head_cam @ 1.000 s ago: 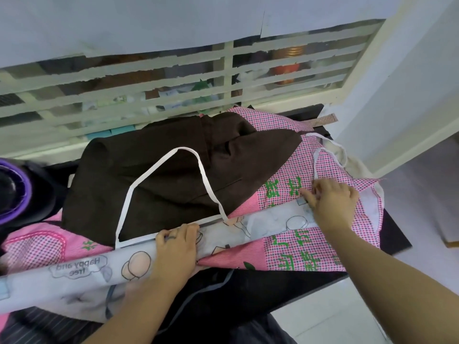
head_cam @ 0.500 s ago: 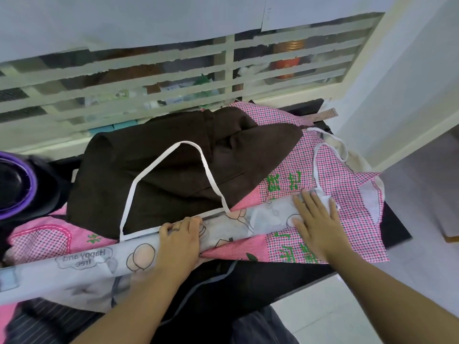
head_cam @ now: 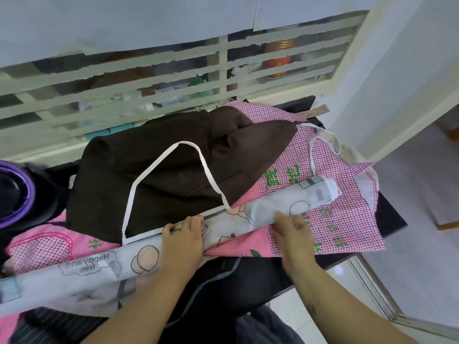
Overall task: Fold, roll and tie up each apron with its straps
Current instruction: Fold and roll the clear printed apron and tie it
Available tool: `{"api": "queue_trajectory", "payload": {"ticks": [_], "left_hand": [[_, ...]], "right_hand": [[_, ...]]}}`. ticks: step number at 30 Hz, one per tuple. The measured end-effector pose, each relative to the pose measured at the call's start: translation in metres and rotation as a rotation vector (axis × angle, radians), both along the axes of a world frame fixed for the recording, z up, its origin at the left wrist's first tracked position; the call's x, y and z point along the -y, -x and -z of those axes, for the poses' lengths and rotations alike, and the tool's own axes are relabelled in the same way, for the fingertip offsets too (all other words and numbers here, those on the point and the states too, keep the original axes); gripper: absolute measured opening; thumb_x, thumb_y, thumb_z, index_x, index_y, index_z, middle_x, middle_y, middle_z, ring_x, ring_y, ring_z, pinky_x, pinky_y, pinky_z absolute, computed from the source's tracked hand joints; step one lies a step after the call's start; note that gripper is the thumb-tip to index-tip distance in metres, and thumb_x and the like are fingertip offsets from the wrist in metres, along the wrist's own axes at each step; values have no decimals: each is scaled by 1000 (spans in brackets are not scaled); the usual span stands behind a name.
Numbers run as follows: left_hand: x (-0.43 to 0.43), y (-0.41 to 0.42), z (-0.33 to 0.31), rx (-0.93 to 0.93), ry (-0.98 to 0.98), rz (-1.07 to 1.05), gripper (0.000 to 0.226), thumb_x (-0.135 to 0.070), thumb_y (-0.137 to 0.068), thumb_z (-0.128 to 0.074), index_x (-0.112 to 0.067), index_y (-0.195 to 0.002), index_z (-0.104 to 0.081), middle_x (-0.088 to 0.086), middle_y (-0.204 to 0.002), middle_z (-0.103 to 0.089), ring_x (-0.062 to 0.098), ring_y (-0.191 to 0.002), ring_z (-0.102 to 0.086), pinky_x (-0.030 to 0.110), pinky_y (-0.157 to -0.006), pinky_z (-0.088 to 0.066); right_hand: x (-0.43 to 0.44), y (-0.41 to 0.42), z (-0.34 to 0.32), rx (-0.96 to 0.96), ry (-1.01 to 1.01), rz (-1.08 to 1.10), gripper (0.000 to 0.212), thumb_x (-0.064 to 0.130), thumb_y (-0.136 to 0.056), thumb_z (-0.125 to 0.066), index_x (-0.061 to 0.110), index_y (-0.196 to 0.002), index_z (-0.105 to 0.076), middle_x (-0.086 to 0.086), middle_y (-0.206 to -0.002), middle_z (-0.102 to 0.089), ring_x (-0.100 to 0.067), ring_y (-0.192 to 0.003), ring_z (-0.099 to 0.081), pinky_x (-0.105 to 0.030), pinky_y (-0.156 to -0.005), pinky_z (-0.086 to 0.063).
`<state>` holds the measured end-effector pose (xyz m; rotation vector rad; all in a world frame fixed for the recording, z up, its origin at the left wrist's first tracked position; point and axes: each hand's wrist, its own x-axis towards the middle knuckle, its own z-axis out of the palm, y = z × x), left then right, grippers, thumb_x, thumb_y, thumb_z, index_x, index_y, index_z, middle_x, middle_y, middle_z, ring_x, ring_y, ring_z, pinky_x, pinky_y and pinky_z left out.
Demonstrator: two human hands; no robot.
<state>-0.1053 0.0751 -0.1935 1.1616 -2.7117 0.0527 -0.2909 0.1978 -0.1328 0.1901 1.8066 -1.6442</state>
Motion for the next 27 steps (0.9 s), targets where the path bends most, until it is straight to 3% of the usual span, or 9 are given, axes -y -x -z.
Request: {"api": "queue_trajectory", "payload": {"ticks": [3, 8, 12, 14, 16, 19, 21, 25, 27], "left_hand": [[1, -2, 1, -5, -46, 2, 89, -26, -33, -93, -14, -107, -44, 0, -80, -60, 20, -67, -64, 39, -79, -35], [0, -2, 0, -21, -116, 6, 96, -41, -29, -94, -14, -107, -46, -2, -85, -59, 18, -69, -63, 36, -80, -28], [1, -4, 3, -24, -132, 33, 77, -53, -41, -89, -16, -98, -52, -3, -89, -57, 17, -69, -61, 36, -80, -28], [1, -3, 2, -24, -113, 57, 73, -62, -45, -84, -14, -94, -57, -2, -91, -56, 18, -68, -60, 37, -80, -28], [3, 1, -1, -85, -32, 47, 63, -55, -53, -83, -14, -95, -58, 1, -98, -52, 19, -75, -57, 39, -83, -31], [0, 8, -16, -220, 72, 80, 46, -20, -65, -76, -17, -105, -53, 6, -115, -45, 24, -95, -48, 46, -90, -40], [-7, 11, -23, -139, 55, 173, 62, -15, -60, -74, -18, -118, -50, 5, -124, -44, 26, -101, -46, 48, -89, -49], [-22, 23, -23, 18, -52, 226, 69, -12, -62, -61, -9, -130, -57, 7, -138, -53, 23, -118, -58, 52, -105, -33], [-28, 38, -34, 91, -157, 179, 76, -11, -51, -70, -9, -127, -61, 9, -133, -59, 23, -114, -62, 51, -93, -47]], "right_hand": [[20, -2, -7, 332, 130, -2, 20, 12, -89, -65, 6, -108, -61, -7, -103, -70, -17, -90, -68, -23, -67, -54], [27, -8, -11, -161, -82, -53, 28, 20, -84, -72, 3, -105, -64, -2, -97, -70, -13, -86, -66, -17, -64, -50], [37, -32, -3, 30, 142, -363, 55, 28, -70, -78, 9, -119, -63, -6, -113, -70, -22, -107, -65, -43, -96, -50], [43, -46, 2, 118, 157, -431, 53, 23, -71, -77, 9, -120, -61, -10, -113, -70, -26, -106, -66, -50, -97, -49], [50, -49, 3, 181, 175, -375, 42, 10, -82, -71, 7, -122, -58, -14, -114, -68, -27, -104, -67, -48, -92, -53], [56, -27, -8, 183, 181, -280, 27, 2, -90, -61, 3, -116, -61, -15, -111, -69, -25, -99, -69, -38, -84, -57], [58, -3, -17, 105, 137, -251, 24, 2, -90, -60, -1, -113, -63, -16, -109, -70, -26, -100, -68, -40, -89, -54], [62, 24, -33, -76, -62, -288, 19, 9, -89, -63, -2, -105, -65, -13, -102, -71, -26, -93, -68, -42, -91, -54], [67, 25, -41, -298, -175, -389, 13, 14, -91, -61, 4, -83, -64, -10, -86, -68, -23, -83, -65, -39, -88, -51]]}}
